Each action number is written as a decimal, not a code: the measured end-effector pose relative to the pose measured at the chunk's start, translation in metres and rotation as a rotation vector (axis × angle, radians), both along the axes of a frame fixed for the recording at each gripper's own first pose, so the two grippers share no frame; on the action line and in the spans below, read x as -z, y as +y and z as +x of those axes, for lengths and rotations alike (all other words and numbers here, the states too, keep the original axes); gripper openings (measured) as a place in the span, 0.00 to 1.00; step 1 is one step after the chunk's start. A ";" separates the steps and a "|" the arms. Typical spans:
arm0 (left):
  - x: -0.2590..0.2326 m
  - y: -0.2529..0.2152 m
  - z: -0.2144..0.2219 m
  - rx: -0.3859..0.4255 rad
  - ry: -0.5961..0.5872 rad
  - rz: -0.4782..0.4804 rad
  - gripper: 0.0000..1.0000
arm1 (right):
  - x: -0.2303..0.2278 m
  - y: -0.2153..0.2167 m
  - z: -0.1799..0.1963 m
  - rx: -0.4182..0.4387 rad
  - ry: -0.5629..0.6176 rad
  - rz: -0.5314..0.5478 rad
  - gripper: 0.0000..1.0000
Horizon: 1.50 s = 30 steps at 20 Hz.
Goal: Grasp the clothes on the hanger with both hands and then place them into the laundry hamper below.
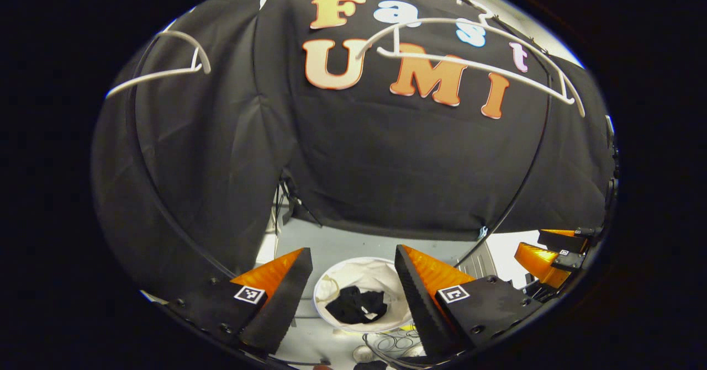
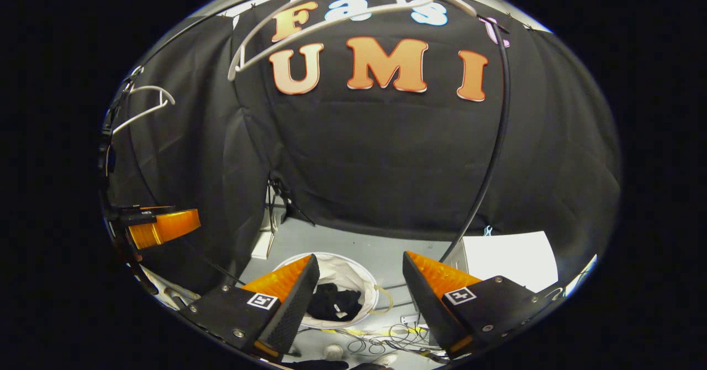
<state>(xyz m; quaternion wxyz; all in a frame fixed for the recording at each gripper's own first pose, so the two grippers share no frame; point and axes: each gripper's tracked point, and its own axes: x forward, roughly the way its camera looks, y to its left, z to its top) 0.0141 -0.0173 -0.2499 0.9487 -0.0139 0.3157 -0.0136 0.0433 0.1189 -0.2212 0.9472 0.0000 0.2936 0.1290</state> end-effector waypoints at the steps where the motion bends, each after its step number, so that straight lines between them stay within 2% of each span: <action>1: -0.014 -0.003 0.005 0.005 -0.028 -0.005 1.00 | -0.016 -0.001 -0.002 0.000 -0.022 0.016 0.94; 3: -0.043 -0.006 0.009 0.013 -0.087 -0.009 0.98 | -0.048 -0.003 -0.004 -0.005 -0.063 0.037 0.94; 7: -0.107 -0.003 0.013 0.030 -0.232 0.022 1.00 | -0.107 -0.019 -0.011 0.000 -0.169 0.041 0.94; 8: -0.120 -0.004 0.014 0.027 -0.261 0.020 0.97 | -0.114 -0.019 -0.004 0.003 -0.191 0.041 0.94; 9: -0.132 -0.004 0.014 0.023 -0.286 0.016 1.00 | -0.124 -0.023 -0.005 0.006 -0.212 0.044 0.94; 12: -0.163 0.004 0.016 0.005 -0.354 0.021 1.00 | -0.153 -0.028 -0.005 0.010 -0.269 0.057 0.94; 14: -0.179 0.011 0.015 -0.008 -0.394 0.034 0.94 | -0.167 -0.035 -0.005 0.014 -0.308 0.055 0.94; 16: -0.196 0.016 0.015 -0.027 -0.426 0.032 0.94 | -0.183 -0.037 -0.007 0.017 -0.342 0.056 0.97; 17: -0.205 0.020 0.013 -0.037 -0.441 0.029 0.94 | -0.189 -0.037 -0.007 0.019 -0.355 0.057 1.00; 25: -0.225 0.039 0.011 -0.068 -0.498 0.074 0.94 | -0.199 -0.033 -0.012 0.024 -0.394 0.076 1.00; 26: -0.225 0.037 0.012 -0.065 -0.501 0.073 0.94 | -0.200 -0.033 -0.011 0.024 -0.401 0.065 0.93; 27: -0.224 0.036 0.012 -0.061 -0.501 0.069 0.94 | -0.201 -0.033 -0.010 0.022 -0.409 0.056 0.93; 28: -0.226 0.035 0.012 -0.058 -0.504 0.066 0.94 | -0.204 -0.032 -0.009 0.023 -0.417 0.054 1.00; 30: -0.228 0.037 0.011 -0.060 -0.509 0.061 0.94 | -0.207 -0.027 -0.014 0.022 -0.421 0.067 1.00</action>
